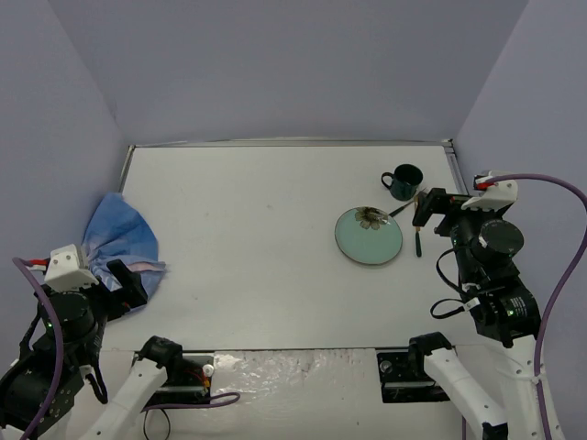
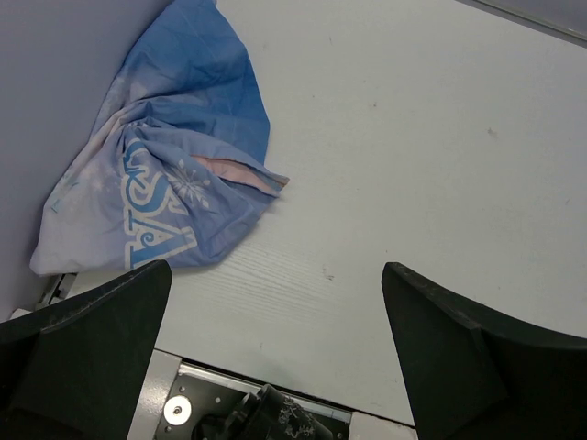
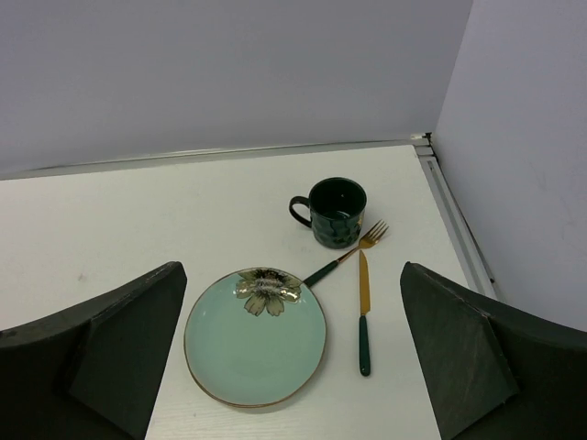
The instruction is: Set the dinner table for one person
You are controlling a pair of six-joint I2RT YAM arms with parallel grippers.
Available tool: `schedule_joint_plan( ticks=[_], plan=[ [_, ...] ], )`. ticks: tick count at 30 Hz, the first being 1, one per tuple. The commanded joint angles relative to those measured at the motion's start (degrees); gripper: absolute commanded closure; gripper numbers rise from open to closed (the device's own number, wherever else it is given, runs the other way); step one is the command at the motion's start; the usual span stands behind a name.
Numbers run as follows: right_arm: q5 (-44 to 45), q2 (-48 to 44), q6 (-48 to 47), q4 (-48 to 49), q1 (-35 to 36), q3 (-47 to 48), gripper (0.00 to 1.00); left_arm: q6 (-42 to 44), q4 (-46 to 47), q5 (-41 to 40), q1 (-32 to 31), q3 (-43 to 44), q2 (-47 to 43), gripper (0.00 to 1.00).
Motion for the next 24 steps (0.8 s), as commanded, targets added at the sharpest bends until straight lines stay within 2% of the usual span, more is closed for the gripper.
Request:
schedule_joint_plan(
  ticks=[1,7,10,17,21,24],
  plan=[
    [-2.4,1.4,0.8,4.9,0.4,0.8,0.00,-1.6,0.7,0.2,-0.2,0.8,2.4,0.03],
    [-6.3,4.2,5.5,4.9,0.4,0.9,0.00,-5.0,0.7,2.2,-0.2,1.1,7.6,0.03],
    [-9.3,8.7,8.2,5.1,0.4,1.2,0.00,-9.1,1.9,2.1,-0.2,-1.0,12.6,0.03],
    [-17.0,20.0,11.0,5.5,0.4,4.0,0.00,-20.8,10.7,-1.0,0.4,-8.6,24.7,0.03],
    [-20.4,23.9,11.0,7.1,0.5,3.3,0.00,-23.8,17.2,-1.6,4.4,-12.1,30.9,0.03],
    [-22.2,25.3,10.8,9.0,0.7,2.0,0.00,-27.4,25.5,5.5,11.1,-16.0,36.8,0.03]
  ],
)
